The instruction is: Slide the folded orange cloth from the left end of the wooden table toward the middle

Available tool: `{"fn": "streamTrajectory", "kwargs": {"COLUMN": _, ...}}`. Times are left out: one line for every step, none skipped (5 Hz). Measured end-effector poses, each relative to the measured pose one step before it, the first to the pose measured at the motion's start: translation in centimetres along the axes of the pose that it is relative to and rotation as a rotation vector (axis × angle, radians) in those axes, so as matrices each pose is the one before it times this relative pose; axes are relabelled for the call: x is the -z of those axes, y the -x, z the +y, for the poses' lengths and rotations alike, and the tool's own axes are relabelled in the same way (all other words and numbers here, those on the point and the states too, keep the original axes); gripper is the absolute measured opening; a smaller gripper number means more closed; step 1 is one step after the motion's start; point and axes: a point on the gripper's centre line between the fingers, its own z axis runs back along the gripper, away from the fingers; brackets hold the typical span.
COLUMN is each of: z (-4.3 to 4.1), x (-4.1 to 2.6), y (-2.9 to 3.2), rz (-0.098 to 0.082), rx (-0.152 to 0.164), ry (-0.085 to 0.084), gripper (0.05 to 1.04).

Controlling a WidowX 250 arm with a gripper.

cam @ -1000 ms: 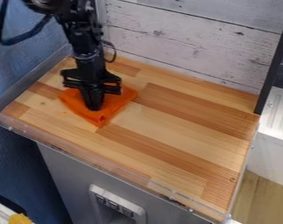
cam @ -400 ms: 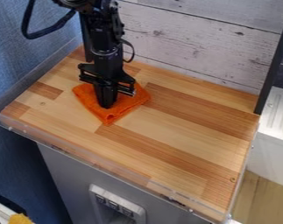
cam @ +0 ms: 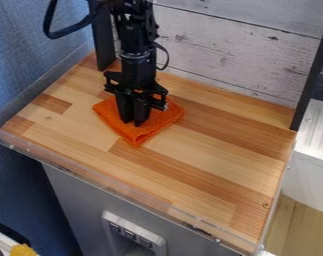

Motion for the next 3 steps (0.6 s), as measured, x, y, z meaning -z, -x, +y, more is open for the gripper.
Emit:
{"fn": "streamTrajectory", "kwargs": {"z": -1.377, "x": -1.829, "y": 0.47, "rz": 0.0131, "rx": 0.0135, "ry": 0.0107, "gripper": 0.767}}
{"fn": "streamTrajectory", "kwargs": {"z": -1.379, "x": -3.247, "y": 0.648, "rz": -0.043, "rx": 0.0071, "ry": -0.0048, "gripper": 0.989}}
{"fn": "streamTrajectory", "kwargs": {"z": -1.303, "x": -2.311, "y": 1.027, "rz": -0.0292, "rx": 0.0015, "ry": -0.0026, "gripper": 1.001}}
